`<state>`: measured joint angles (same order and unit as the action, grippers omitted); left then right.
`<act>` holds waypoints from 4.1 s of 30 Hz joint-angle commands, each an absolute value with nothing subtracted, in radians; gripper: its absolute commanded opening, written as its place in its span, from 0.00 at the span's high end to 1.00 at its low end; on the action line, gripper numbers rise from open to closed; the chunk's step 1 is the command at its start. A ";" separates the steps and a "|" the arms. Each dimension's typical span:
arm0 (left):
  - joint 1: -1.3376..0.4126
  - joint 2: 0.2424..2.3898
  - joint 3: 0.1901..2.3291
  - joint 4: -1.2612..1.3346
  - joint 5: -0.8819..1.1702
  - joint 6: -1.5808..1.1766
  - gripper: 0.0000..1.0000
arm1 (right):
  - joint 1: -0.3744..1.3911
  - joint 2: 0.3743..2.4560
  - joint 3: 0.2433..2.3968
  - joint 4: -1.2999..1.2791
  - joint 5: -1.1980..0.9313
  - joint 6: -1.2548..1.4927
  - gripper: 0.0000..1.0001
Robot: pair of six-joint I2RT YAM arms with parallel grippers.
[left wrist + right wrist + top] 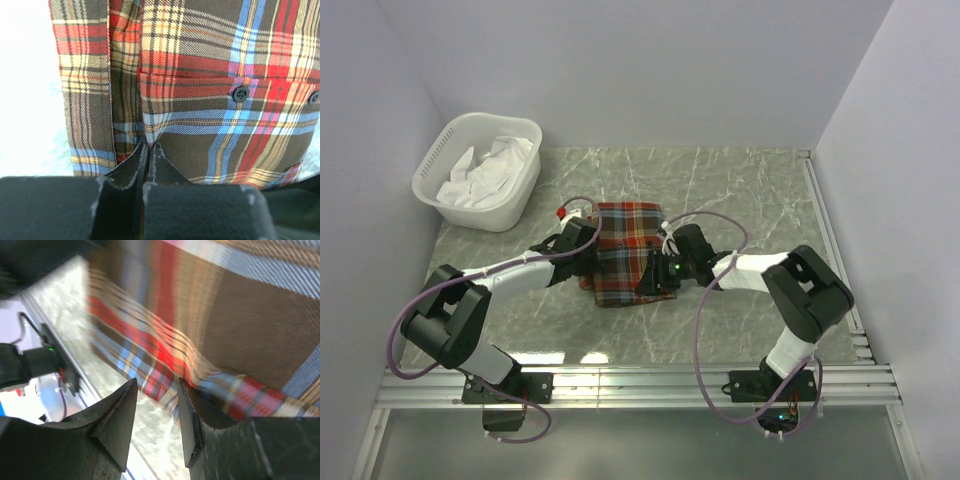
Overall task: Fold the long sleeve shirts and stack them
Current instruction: Fold the shirt
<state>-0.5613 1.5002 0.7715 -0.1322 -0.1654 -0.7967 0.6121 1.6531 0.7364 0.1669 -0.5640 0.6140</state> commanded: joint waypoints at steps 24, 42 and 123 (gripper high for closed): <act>-0.572 1.229 0.945 -0.321 -0.232 -0.818 0.38 | 0.607 1.514 0.741 0.216 -0.640 0.635 0.52; -0.592 1.330 0.479 0.020 0.014 -1.092 0.55 | 0.512 1.792 0.643 0.433 -0.755 0.706 0.54; -0.446 1.683 1.287 -0.317 -0.232 -0.871 0.12 | 0.304 1.738 1.080 -0.118 -0.411 0.525 0.53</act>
